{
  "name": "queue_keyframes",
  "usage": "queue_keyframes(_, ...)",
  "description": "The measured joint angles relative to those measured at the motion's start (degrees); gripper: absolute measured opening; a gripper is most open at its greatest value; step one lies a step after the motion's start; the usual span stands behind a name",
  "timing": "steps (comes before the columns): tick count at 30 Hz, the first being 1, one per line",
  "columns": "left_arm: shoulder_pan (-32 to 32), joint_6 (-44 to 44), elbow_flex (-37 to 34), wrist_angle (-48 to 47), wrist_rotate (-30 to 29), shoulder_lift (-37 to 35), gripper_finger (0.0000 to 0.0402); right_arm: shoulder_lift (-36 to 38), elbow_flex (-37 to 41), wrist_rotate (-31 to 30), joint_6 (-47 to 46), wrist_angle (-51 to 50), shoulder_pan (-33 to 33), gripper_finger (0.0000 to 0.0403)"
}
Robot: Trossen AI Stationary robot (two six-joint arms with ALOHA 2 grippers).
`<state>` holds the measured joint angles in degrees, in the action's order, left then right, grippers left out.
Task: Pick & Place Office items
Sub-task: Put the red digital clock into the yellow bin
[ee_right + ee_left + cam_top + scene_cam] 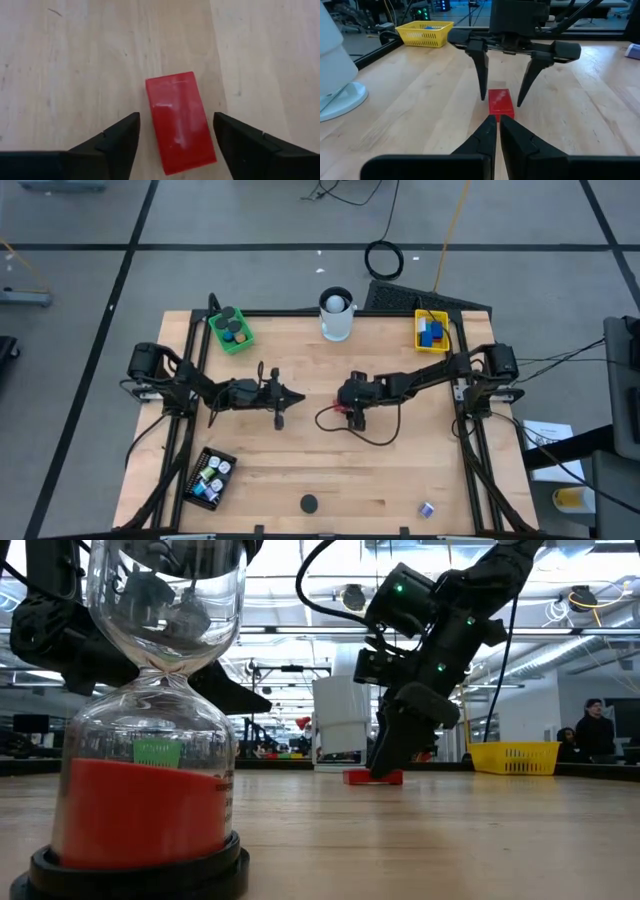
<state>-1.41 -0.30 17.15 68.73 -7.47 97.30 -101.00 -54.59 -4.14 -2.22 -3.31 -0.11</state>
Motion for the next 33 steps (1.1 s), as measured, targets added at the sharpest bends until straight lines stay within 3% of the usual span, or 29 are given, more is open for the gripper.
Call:
queue_keyframes(10, 0.0, 0.0, 0.0, -0.5, 0.0, 0.0, 0.0031, -2.9, -0.1, -0.1, 0.0, 1.4, 0.2, 0.0205)
queue_keyframes(16, 0.0, 0.0, 0.0, -0.7, 0.0, 0.0, 0.0031, -1.8, 0.0, -0.1, -0.1, 1.4, 0.2, 0.0149)
queue_keyframes(25, 0.0, 0.0, 0.0, -0.9, 0.0, 0.0, 0.0031, 1.7, 0.2, -0.9, -2.2, -2.9, 0.2, 0.0149)
queue_keyframes(33, -0.2, 0.0, 0.0, -1.1, 0.0, 0.0, 0.0031, 13.8, 0.2, -11.1, -8.0, -15.0, -0.6, 0.0153)
